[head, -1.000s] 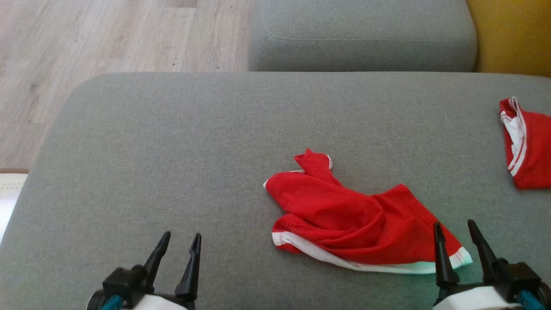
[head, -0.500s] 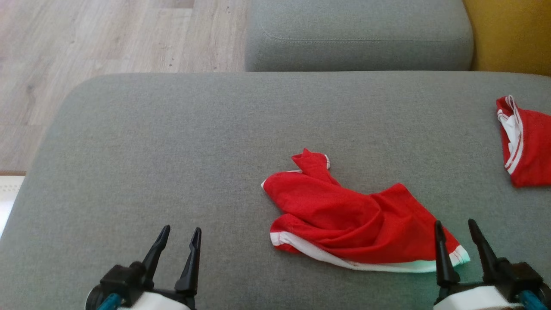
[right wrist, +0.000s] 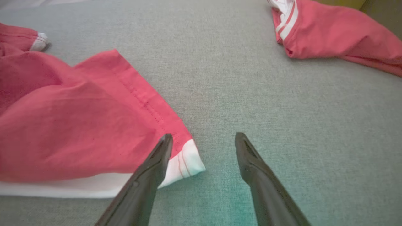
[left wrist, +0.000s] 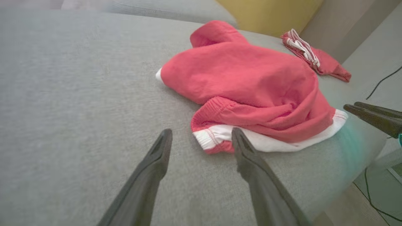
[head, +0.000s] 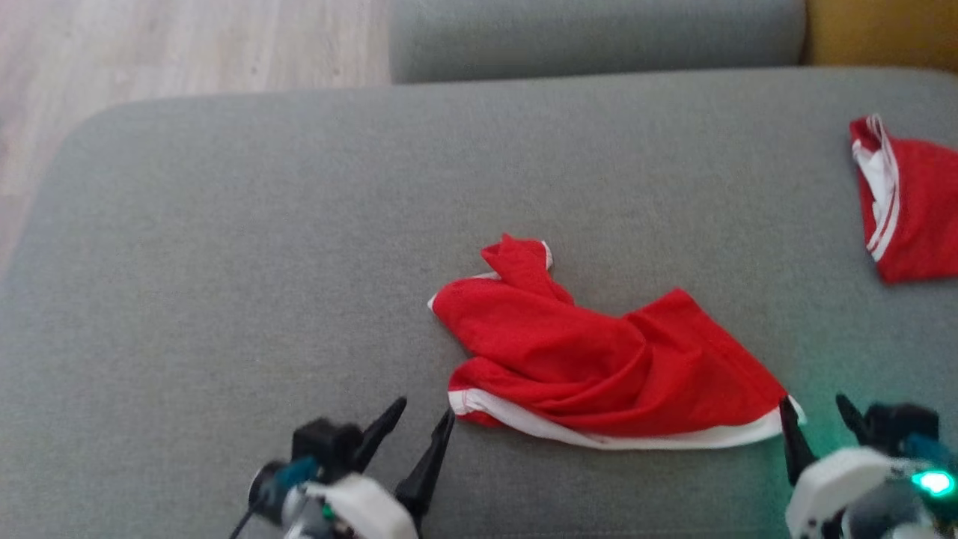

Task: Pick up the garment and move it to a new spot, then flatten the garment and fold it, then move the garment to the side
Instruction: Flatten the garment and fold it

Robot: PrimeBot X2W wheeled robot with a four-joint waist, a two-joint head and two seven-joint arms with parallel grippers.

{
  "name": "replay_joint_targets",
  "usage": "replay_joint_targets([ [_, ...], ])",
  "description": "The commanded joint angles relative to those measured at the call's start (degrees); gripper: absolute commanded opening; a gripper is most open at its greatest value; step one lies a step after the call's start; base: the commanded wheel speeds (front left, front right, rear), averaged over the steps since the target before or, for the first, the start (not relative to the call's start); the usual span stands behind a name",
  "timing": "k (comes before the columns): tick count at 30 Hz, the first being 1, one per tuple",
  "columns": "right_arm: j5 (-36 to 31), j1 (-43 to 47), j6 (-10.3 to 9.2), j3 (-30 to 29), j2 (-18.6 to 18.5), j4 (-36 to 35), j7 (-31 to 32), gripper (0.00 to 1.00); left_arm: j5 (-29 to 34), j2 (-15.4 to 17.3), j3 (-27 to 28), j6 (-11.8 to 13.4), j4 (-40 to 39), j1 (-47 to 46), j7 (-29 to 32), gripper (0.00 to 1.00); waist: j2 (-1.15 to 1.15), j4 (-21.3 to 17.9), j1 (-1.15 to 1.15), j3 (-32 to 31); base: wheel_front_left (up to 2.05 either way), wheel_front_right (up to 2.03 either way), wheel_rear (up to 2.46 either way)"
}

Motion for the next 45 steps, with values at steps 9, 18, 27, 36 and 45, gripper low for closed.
replay_joint_targets([
  [9, 1.16, -5.34, -0.04, 4.46, -1.53, -1.07, 8.01, 1.00, -4.16, 1.47, -1.02, -0.34, 1.11, -5.72, 5.58, 1.00, 0.00, -2.01, 0.00, 5.72, 0.00, 0.00, 0.00],
  [18, 1.73, -4.74, -0.04, 5.42, -1.59, -1.81, 8.70, 1.00, -8.18, 1.72, -2.57, -0.34, -0.46, -6.19, 7.22, 1.00, 0.00, -1.55, 0.00, 6.40, 0.00, 0.00, 0.00],
  [27, 1.67, -5.25, -0.04, 6.06, -1.59, -2.12, 8.26, 1.00, -14.68, 0.95, -2.51, -0.34, 0.98, -8.35, 6.73, 1.00, 0.00, -2.48, 0.00, 7.51, 0.00, 0.00, 0.00],
  [36, 1.63, -5.32, -0.04, 6.27, -1.04, -1.43, 7.72, 1.00, -18.45, 1.13, -3.67, -0.34, 4.16, -10.05, 5.94, 1.00, 0.00, -3.41, 0.00, 7.98, 0.00, 0.00, 0.00],
  [45, 1.72, -5.76, -0.04, 6.98, -0.78, -0.74, 7.50, 1.00, -19.88, 1.69, -5.23, -0.34, 6.71, -11.18, 4.90, 1.00, 0.00, -4.41, 0.00, 8.26, 0.00, 0.00, 0.00],
])
